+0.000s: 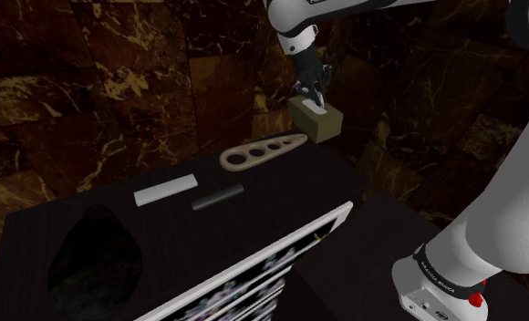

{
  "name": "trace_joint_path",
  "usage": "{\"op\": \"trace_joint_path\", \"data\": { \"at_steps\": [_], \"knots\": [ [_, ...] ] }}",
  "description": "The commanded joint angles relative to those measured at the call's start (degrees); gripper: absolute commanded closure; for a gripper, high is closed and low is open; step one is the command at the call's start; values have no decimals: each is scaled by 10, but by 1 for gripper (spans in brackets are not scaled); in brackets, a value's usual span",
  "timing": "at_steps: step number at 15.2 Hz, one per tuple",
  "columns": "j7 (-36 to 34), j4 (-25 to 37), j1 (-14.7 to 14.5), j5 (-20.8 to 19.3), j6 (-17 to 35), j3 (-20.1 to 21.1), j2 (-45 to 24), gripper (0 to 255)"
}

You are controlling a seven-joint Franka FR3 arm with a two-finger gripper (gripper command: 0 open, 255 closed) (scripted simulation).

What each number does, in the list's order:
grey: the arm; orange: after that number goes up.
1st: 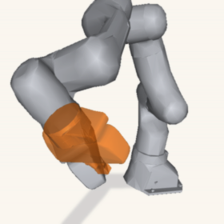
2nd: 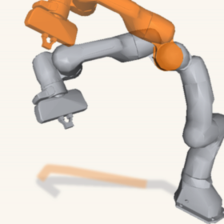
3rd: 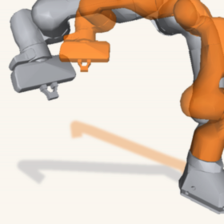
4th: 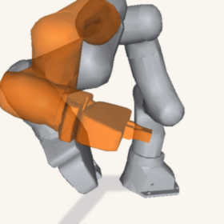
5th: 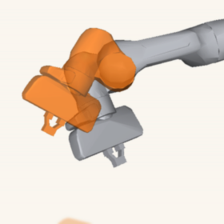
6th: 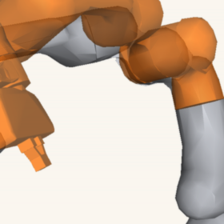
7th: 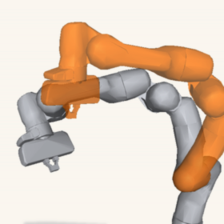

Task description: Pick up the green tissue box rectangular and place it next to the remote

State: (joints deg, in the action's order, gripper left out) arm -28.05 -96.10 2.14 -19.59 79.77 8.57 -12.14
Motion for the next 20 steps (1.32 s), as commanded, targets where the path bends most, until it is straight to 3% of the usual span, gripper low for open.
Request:
{"op": "trace_joint_path", "data": {
  "at_steps": [1, 11, 20],
  "knots": [
    [-24, 5, -15, 9, -9, 11, -4, 255],
    [-144, 88, -95, 51, -67, 62, -61, 255],
    [-250, 245, -184, 71, -137, 94, -167, 255]
  ]
}}
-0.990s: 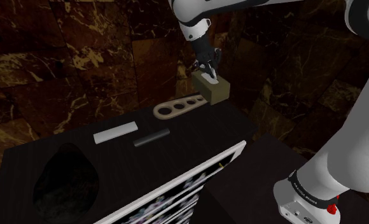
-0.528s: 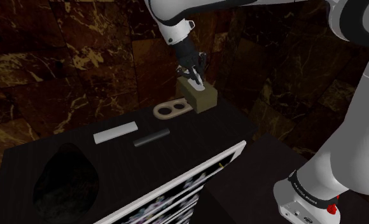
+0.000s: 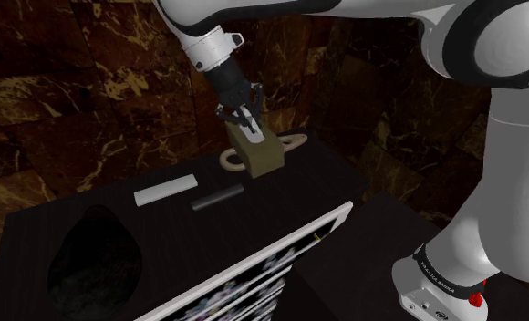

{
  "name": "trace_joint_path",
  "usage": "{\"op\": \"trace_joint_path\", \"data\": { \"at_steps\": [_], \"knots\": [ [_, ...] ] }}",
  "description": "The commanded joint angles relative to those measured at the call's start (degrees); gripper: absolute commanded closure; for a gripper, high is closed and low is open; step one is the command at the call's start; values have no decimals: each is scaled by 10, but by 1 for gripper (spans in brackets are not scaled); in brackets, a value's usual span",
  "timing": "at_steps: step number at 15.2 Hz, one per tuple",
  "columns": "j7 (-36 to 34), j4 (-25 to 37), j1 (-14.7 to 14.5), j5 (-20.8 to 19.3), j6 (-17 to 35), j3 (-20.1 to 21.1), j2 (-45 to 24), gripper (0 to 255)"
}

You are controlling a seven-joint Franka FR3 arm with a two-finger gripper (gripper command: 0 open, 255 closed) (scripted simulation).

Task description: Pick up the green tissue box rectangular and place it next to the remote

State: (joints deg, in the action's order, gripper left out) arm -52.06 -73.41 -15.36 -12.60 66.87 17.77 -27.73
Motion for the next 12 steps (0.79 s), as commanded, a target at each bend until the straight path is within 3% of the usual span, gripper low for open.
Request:
{"op": "trace_joint_path", "data": {
  "at_steps": [1, 6, 7, 12],
  "knots": [
    [-21, 43, -21, 2, -18, 5, -27, 255],
    [-70, 215, -91, -1, -88, 11, -133, 255],
    [-80, 311, -122, -7, -128, 9, -187, 255],
    [-87, 226, -107, 1, -70, 11, -162, 255]
  ]
}}
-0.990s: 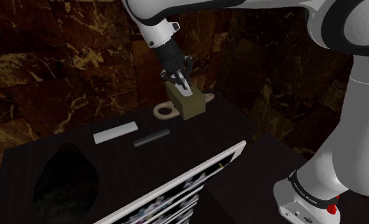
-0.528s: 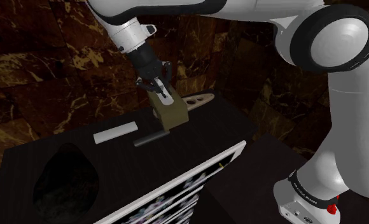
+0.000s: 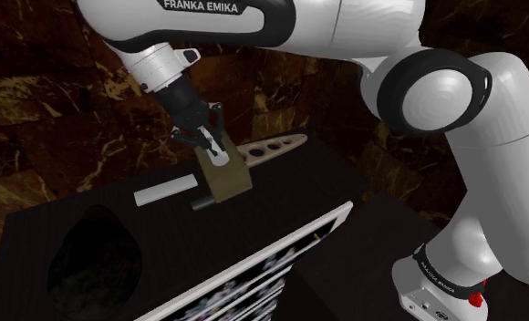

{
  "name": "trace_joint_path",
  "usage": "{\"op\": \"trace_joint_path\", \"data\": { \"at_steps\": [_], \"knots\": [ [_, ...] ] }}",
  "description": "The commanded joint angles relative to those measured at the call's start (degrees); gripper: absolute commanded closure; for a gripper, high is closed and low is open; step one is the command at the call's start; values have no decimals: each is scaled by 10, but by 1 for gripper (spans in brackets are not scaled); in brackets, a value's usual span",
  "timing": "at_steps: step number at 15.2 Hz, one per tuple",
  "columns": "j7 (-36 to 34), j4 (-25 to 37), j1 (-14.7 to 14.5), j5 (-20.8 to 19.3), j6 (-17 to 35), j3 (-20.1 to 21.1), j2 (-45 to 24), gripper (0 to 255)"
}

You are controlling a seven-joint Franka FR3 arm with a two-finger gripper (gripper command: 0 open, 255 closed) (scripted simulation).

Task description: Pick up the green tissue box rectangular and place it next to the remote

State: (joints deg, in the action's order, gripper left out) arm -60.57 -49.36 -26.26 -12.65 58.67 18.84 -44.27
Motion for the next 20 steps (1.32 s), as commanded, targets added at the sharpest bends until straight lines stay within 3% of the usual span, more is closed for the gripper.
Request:
{"op": "trace_joint_path", "data": {
  "at_steps": [1, 20],
  "knots": [
    [-3, -27, 5, 2, 21, 1, 6, 255],
    [-15, -174, 25, 2, 166, 1, 3, 255]
  ]
}}
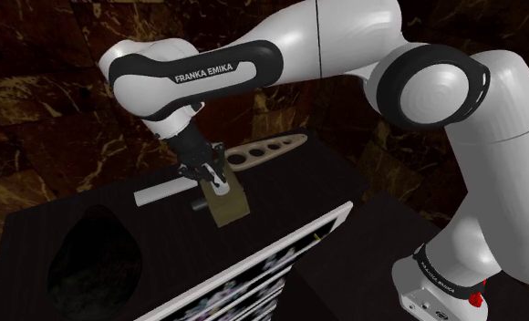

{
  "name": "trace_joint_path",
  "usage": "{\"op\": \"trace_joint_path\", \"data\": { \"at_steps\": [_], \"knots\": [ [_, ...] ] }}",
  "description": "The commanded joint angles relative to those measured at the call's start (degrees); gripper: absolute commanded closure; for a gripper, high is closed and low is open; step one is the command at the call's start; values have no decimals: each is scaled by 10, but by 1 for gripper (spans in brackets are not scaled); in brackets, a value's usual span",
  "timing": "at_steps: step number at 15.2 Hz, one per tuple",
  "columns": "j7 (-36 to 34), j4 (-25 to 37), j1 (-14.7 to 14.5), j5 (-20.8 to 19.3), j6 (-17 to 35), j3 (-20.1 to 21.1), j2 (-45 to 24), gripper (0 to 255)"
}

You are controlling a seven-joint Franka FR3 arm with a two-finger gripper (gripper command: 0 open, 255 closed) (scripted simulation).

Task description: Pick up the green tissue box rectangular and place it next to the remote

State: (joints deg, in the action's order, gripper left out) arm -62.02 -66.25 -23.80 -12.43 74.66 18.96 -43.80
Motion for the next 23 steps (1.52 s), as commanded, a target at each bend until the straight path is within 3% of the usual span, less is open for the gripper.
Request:
{"op": "trace_joint_path", "data": {
  "at_steps": [1, 16, 23],
  "knots": [
    [-1, -9, 1, -1, 13, -1, -3, 255],
    [-8, -52, 2, -11, 98, -7, -48, 255],
    [-8, -52, 3, -12, 99, -7, -49, 255]
  ]
}}
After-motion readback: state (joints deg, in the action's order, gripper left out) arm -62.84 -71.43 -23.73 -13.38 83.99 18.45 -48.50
